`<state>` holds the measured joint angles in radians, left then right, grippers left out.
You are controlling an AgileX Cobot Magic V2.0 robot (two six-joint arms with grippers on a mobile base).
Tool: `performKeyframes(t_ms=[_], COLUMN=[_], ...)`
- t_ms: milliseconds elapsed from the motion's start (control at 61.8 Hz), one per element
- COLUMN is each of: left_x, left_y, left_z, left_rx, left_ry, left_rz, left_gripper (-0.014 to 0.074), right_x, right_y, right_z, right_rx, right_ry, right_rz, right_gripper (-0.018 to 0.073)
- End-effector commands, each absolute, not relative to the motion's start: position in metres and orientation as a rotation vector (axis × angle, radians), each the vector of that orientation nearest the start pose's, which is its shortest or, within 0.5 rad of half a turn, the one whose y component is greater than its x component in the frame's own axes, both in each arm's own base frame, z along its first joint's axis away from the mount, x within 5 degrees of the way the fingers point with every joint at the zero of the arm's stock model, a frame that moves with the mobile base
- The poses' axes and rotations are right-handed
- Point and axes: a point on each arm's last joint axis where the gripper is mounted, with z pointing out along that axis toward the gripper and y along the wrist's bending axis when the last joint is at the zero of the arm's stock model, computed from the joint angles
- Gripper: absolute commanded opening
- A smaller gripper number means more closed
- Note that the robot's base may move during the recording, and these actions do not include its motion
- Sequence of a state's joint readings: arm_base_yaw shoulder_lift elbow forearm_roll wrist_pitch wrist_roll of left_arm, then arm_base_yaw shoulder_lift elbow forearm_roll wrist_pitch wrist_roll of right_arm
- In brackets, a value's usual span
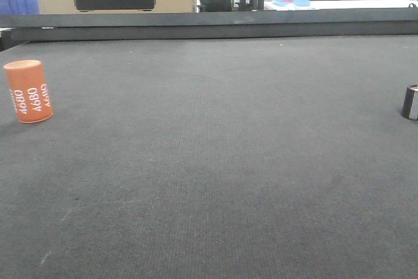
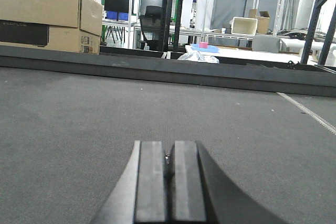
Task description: Place cylindrical capacitor in blue bin on shelf
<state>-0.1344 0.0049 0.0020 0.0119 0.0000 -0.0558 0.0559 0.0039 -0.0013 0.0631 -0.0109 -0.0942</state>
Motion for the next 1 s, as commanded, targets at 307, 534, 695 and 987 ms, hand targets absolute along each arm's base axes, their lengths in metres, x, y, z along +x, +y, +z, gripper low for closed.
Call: performKeyframes(t_ms=[307, 534, 695, 987], left_x=[0.055, 0.055, 0.056, 0.05], left_y=[-0.008, -0.008, -0.007, -0.006], left_z=[0.215, 0.215, 0.213, 0.27], left_rx=[0.064, 0.065, 0.055, 0.078], left_ry=[1.464, 1.464, 1.49, 1.696], left_rz=[-0.149, -0.148, -0.156, -0.112], left_gripper=[-0.0111, -0.0111, -0.0111, -0.0111], right_x=[0.056, 0.056, 0.054, 0.056], right_y=[0.003, 0.003, 0.002, 0.004], right_z=[0.216, 0.218, 0.227, 0.281], right_rx=[-0.061, -0.079, -0.075, -0.099], right_ry=[1.451, 1.429, 1.326, 1.557], right_rz=[0.015, -0.005, -0.013, -0.005], right_gripper=[-0.0162, -0.0162, -0.0162, -0.0162])
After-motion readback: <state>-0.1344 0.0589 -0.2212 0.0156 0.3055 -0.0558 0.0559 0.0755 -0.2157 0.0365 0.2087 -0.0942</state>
